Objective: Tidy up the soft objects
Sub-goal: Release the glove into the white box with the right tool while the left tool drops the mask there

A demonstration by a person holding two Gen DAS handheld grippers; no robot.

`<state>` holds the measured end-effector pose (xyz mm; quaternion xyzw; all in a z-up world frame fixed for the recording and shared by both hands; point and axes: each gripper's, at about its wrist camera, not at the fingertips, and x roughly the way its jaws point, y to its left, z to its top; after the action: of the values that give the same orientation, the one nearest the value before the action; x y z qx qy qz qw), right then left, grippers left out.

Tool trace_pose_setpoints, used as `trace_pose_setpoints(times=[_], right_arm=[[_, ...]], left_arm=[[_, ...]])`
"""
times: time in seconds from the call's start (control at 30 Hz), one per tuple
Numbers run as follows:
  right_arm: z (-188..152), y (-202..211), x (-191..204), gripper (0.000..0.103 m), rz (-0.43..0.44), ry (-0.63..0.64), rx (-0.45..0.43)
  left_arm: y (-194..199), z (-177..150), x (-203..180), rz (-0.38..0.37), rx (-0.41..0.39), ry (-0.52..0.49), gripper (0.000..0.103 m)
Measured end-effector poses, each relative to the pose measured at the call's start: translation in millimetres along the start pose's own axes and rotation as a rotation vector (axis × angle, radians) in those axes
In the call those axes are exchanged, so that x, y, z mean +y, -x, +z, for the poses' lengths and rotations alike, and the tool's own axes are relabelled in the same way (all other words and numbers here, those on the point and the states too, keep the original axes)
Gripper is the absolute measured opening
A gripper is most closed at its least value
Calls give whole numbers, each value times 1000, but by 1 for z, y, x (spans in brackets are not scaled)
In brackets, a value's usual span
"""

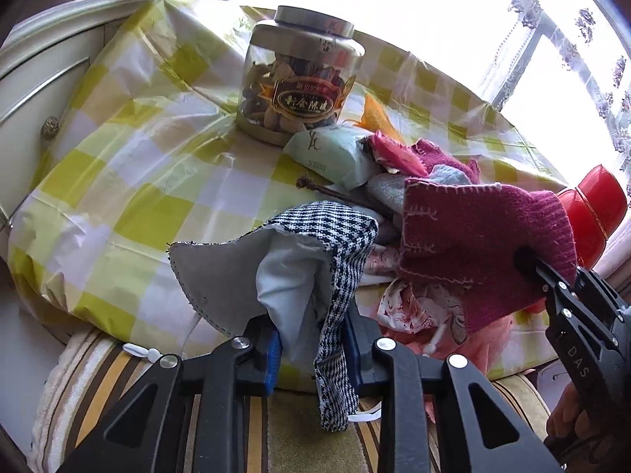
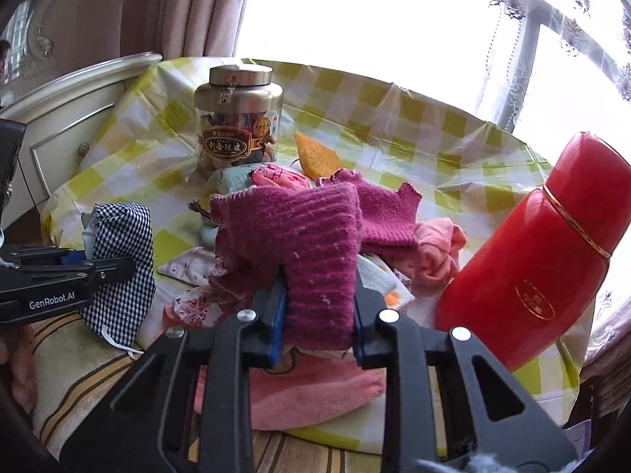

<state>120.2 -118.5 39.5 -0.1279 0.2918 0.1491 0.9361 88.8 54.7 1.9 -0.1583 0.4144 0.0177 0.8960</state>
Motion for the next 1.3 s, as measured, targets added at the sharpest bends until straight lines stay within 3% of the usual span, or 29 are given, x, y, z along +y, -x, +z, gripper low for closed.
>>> trace_pose_setpoints(times=[0.23,0.5,0.83,1.2,1.3], right_arm=[[-14,43,-35,30,1,-127,-30],[-47,89,-92,30,-66,-248,-26],[-109,141,-167,30,-229,-385,23],[-163,191,-236,30,-460,-468,77],[-174,202,-251,34,-518,-498,87]], left_arm=[[37,4,-25,20,-147,-89,26],[57,-6,-68,-94,-157,-148,26],[64,-41,-172,-292,-86,-338,26],[62,-91,-276,-512,79,-471,26],[64,-103,-300,-573,125,-499,31]])
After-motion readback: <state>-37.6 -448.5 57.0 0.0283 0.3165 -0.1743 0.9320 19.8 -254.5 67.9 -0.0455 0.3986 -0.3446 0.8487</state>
